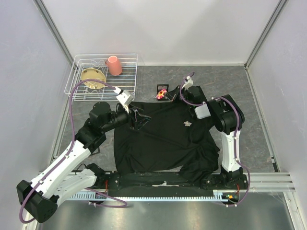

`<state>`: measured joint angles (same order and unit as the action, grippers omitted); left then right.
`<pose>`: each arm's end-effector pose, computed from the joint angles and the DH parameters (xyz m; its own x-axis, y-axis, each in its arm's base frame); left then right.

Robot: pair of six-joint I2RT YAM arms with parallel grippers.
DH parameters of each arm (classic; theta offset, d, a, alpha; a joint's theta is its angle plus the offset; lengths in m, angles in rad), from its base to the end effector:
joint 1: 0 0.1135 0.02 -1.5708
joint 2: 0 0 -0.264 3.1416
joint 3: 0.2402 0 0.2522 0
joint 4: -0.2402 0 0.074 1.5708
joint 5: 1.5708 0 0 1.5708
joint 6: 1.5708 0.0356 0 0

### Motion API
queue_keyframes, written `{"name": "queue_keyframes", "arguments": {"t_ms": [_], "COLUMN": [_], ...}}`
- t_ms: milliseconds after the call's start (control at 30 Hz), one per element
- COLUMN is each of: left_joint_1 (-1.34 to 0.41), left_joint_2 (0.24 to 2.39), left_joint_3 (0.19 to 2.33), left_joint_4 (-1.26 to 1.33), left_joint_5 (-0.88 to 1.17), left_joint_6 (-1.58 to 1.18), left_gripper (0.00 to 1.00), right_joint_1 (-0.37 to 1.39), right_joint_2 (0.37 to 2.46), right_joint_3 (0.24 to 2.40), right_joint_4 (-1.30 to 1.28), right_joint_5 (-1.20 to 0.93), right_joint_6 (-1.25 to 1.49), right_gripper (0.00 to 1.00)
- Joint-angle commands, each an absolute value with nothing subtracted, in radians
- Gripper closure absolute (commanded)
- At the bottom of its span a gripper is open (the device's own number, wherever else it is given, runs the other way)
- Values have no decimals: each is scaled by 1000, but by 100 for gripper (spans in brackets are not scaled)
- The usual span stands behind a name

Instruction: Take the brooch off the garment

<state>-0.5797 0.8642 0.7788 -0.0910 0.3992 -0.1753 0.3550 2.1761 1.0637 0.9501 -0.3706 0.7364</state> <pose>0.1622 -0.1227 0.3344 -0.2884 -0.0032 -0.9575 0.7866 0.5694 -0.2389 0.4064 0.1644 0.1202 -0.5549 0.4619 -0.6918 -0.3866 0.5932 0.7062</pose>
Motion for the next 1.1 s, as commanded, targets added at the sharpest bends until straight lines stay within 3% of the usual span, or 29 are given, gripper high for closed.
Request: {"name": "queue_keyframes", "arguments": {"t_ms": [0,333,700,900,1067], "left_joint_1": [-571,-565,-560,-558,-558], "left_joint_2": [867,859,856,861,876], "left_joint_3": [778,773,769,770,772], "left_joint_4": [-40,-40,-44,-46,-48], "left_joint_5": [436,443,454,456,449], "left_joint_6": [-216,-219,-224,-225,-230], "left_gripper": [37,37,37,37,37], "right_joint_1": [353,348,337,336,336], "right_joint_2": [2203,2209,2184,2146,2005], "right_joint_3": [1092,1085,1092,1095,1086], "right_joint_4": [1011,999,931,874,642], "right_joint_5": [-371,-365,-334,-321,-262], "right_joint_6": [727,713,683,654,605], "right_gripper": [94,82,78,64,42]}}
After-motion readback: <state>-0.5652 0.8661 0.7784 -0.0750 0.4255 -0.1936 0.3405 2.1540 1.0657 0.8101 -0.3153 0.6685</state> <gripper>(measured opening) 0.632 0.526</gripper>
